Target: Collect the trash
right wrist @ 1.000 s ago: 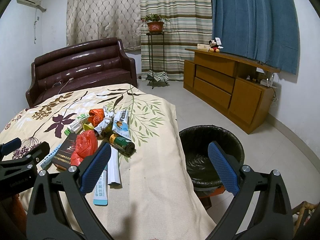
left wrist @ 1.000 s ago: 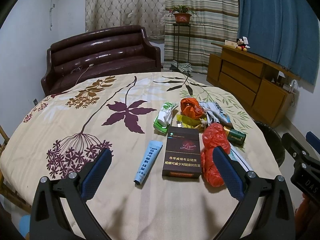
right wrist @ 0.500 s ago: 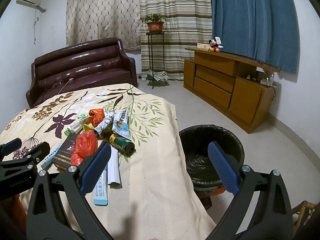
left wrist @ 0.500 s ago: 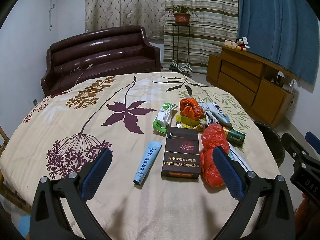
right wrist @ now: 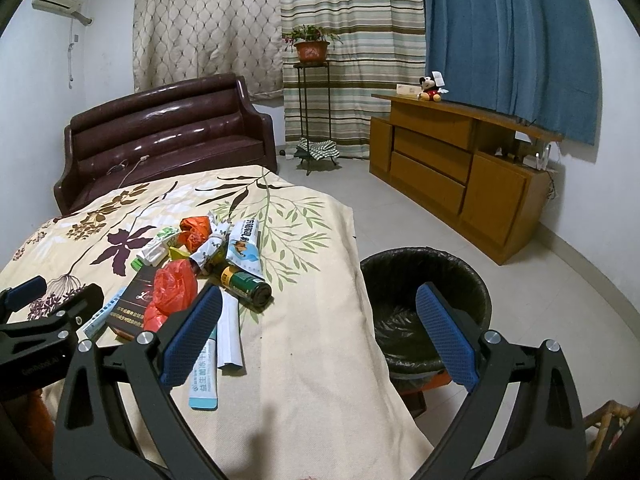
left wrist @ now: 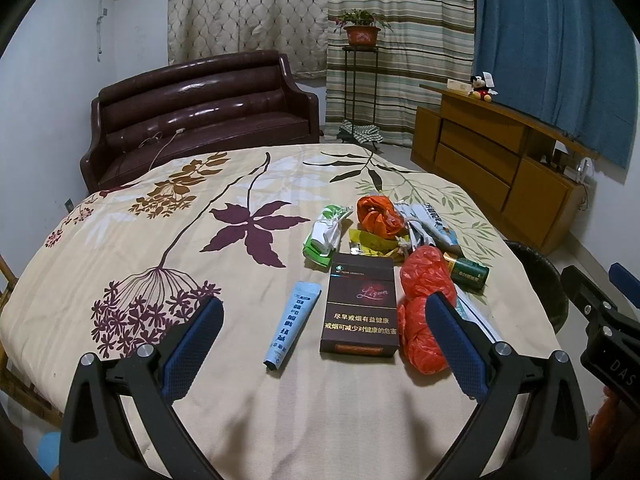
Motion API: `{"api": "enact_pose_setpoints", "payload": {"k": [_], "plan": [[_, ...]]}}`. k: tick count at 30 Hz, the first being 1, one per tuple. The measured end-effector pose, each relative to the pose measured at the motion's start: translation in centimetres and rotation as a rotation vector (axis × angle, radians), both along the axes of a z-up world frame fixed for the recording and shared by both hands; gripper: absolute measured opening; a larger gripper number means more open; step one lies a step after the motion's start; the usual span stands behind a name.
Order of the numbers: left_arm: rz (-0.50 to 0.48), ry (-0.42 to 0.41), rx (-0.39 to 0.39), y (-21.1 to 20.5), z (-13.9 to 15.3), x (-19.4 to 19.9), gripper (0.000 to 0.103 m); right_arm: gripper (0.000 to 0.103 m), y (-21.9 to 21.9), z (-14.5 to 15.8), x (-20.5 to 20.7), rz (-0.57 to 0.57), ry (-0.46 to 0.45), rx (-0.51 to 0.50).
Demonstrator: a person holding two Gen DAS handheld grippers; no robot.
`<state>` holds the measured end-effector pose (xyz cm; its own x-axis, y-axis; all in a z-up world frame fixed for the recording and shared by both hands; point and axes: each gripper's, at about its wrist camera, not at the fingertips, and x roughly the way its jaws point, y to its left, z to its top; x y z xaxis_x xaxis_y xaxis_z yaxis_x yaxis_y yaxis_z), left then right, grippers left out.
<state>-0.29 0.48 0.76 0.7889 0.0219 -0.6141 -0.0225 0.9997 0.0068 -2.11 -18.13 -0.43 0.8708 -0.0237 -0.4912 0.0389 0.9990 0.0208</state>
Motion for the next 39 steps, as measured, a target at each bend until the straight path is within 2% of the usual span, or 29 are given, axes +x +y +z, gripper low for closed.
{"api": "enact_pose_setpoints", "payload": {"k": [18, 22, 26, 29, 31, 32, 33, 39], "plan": [[0.003, 0.003, 0.005, 0.0, 0.1, 0.2, 0.098, 0.095, -0.1, 0.0, 0.0, 0.005, 0.007, 0.005], [0.009, 0.003, 0.014, 0.4, -0.1, 0.4, 0.098, 0.082, 0.6, -0.4, 0.0, 0.003, 0.020, 0.011], [0.031, 0.006, 0.019, 1.6, -0.3, 0.7, 0.095, 0.074, 0.6, -0.7, 0.0, 0.004, 0.039, 0.029], [0.041, 0.012, 0.020, 2.4, -0.4, 0.9, 0.094, 0.072, 0.9, -1.1, -0.1, 0.008, 0.055, 0.038], [0.042, 0.016, 0.032, 2.7, -0.6, 1.0, 0.089, 0.070, 1.2, -1.3, -0.1, 0.015, 0.064, 0.039], [0.044, 0.023, 0.040, 2.9, -0.8, 1.1, 0.079, 0.068, 1.3, -1.4, -0.1, 0.020, 0.070, 0.041], [0.043, 0.038, 0.041, 3.2, -1.1, 1.3, 0.074, 0.067, 1.6, -1.6, 0.0, 0.025, 0.076, 0.043], [0.030, 0.099, 0.052, 4.1, -2.4, 1.4, 0.064, 0.061, 2.5, -2.1, 0.3, 0.061, 0.103, 0.044]]}}
